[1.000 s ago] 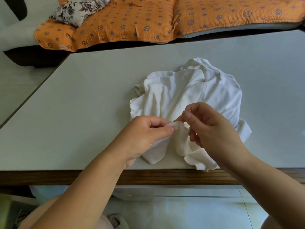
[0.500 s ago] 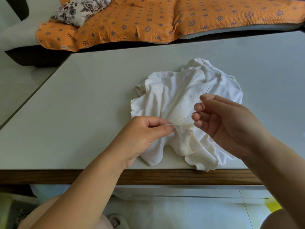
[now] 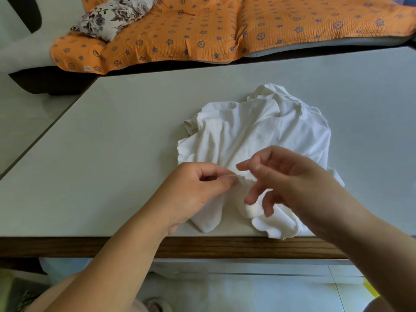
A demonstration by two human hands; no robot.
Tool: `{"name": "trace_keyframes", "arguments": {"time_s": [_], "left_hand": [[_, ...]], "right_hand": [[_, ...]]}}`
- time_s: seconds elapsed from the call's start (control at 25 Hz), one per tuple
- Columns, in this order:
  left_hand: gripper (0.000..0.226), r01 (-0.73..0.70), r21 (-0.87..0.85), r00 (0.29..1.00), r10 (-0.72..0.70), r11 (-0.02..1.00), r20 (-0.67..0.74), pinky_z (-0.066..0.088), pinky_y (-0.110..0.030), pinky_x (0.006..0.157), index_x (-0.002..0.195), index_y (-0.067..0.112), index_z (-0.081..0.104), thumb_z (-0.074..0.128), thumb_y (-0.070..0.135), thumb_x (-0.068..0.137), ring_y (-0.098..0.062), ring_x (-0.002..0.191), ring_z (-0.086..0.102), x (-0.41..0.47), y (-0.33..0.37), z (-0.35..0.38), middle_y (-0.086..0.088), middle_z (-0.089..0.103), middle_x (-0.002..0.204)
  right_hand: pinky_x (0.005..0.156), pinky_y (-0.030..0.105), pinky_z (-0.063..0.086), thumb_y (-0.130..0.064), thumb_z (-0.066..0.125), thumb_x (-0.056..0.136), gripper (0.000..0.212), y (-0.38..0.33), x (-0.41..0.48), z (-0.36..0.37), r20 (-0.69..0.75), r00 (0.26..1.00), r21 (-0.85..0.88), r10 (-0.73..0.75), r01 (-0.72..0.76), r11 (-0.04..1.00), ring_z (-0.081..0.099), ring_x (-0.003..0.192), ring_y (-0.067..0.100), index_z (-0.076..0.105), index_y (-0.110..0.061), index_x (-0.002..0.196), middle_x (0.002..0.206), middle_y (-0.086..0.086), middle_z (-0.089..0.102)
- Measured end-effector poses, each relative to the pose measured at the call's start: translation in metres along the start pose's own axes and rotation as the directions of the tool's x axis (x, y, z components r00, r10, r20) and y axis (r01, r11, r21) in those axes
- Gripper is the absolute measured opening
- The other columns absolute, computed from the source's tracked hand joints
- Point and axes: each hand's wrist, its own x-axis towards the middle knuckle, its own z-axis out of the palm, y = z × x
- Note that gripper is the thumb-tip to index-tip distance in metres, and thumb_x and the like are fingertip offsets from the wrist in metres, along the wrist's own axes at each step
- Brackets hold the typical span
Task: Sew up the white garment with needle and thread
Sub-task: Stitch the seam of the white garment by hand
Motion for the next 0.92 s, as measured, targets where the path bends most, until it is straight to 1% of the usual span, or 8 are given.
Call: {"name": "trace_keyframes", "arguments": {"time_s": [0.12, 0.2, 0.28, 0.36, 0.48, 0.56, 0.68, 0.92], "left_hand": [[0.006, -0.023, 0.061, 1.0, 0.022, 0.998, 0.013, 0.049, -0.019, 0.086, 0.087, 0.031, 0.078, 0.073, 0.031, 0.083, -0.001, 0.092, 0.068, 0.0, -0.001, -0.004, 0.012, 0.076, 0.09], [0.006, -0.021, 0.088, 1.0, 0.023, 0.996, -0.014, 0.05, -0.016, 0.078, 0.087, 0.03, 0.078, 0.075, 0.03, 0.082, -0.005, 0.086, 0.068, 0.0, -0.001, -0.008, 0.008, 0.076, 0.087], [0.007, -0.018, 0.096, 0.999, 0.021, 0.995, -0.031, 0.052, -0.024, 0.081, 0.088, 0.029, 0.078, 0.076, 0.03, 0.082, -0.016, 0.088, 0.069, 0.0, -0.002, -0.011, 0.004, 0.076, 0.087], [0.006, -0.02, 0.086, 0.999, 0.022, 0.996, -0.03, 0.052, -0.028, 0.084, 0.087, 0.029, 0.078, 0.076, 0.029, 0.081, -0.019, 0.089, 0.069, 0.0, -0.002, -0.011, 0.002, 0.076, 0.087], [0.003, -0.036, 0.059, 0.999, 0.038, 0.998, -0.032, 0.049, -0.027, 0.079, 0.083, 0.032, 0.078, 0.075, 0.032, 0.081, -0.017, 0.079, 0.065, -0.001, -0.002, -0.009, -0.001, 0.074, 0.084], [0.004, -0.048, 0.053, 0.998, 0.05, 0.997, -0.041, 0.043, -0.03, 0.069, 0.083, 0.035, 0.077, 0.074, 0.036, 0.081, -0.021, 0.068, 0.052, -0.001, -0.002, -0.009, -0.014, 0.066, 0.076], [0.005, -0.059, 0.008, 0.998, 0.059, 0.998, -0.032, 0.036, -0.03, 0.06, 0.085, 0.032, 0.077, 0.072, 0.033, 0.084, -0.02, 0.065, 0.041, -0.001, -0.003, -0.009, -0.006, 0.059, 0.071], [0.008, -0.073, -0.039, 0.997, 0.073, 0.997, -0.016, 0.034, -0.027, 0.058, 0.087, 0.032, 0.077, 0.07, 0.028, 0.087, -0.023, 0.071, 0.043, -0.001, -0.004, -0.007, 0.004, 0.072, 0.075]], "right_hand": [[0.069, 0.03, 0.058, -0.022, 0.055, 0.098, 0.014, 0.004, -0.001, 0.007, -0.007, 0.998, -0.156, 0.066, -0.066, 0.986, 0.073, 0.067, 0.023, 0.062, -0.012, 0.092, 0.078, 0.006, 0.077], [0.069, 0.024, 0.059, -0.014, 0.054, 0.099, 0.012, 0.004, 0.002, 0.004, -0.087, 0.995, -0.137, 0.049, -0.061, 0.989, 0.074, 0.07, 0.02, 0.062, -0.009, 0.092, 0.075, 0.006, 0.077], [0.064, 0.019, 0.058, -0.009, 0.053, 0.099, 0.012, 0.003, 0.004, 0.002, -0.12, 0.992, -0.091, 0.045, -0.056, 0.994, 0.074, 0.068, 0.018, 0.062, -0.007, 0.09, 0.074, 0.007, 0.076], [0.067, 0.022, 0.058, -0.012, 0.056, 0.098, 0.012, 0.005, 0.004, 0.003, -0.111, 0.993, -0.15, 0.034, -0.051, 0.987, 0.073, 0.066, 0.016, 0.062, -0.011, 0.089, 0.073, 0.003, 0.076], [0.065, 0.018, 0.053, -0.024, 0.059, 0.094, 0.012, 0.011, -0.001, 0.007, -0.14, 0.985, -0.356, -0.105, 0.049, 0.933, 0.069, 0.068, 0.005, 0.063, -0.028, 0.083, 0.082, -0.013, 0.072], [0.061, 0.014, 0.049, -0.029, 0.06, 0.091, 0.012, 0.009, -0.005, 0.007, -0.168, 0.962, -0.428, -0.213, 0.124, 0.895, 0.065, 0.068, 0.002, 0.061, -0.034, 0.08, 0.086, -0.017, 0.066], [0.052, 0.015, 0.045, -0.022, 0.059, 0.093, 0.013, 0.004, -0.01, 0.009, -0.101, 0.987, -0.347, -0.123, 0.081, 0.934, 0.06, 0.05, 0.005, 0.061, -0.027, 0.082, 0.069, -0.006, 0.07], [0.042, 0.024, 0.042, -0.021, 0.056, 0.093, 0.013, 0.004, -0.008, 0.009, -0.032, 0.999, -0.345, 0.005, -0.015, 0.939, 0.059, 0.043, 0.01, 0.065, -0.029, 0.089, 0.056, 0.001, 0.066]]}}
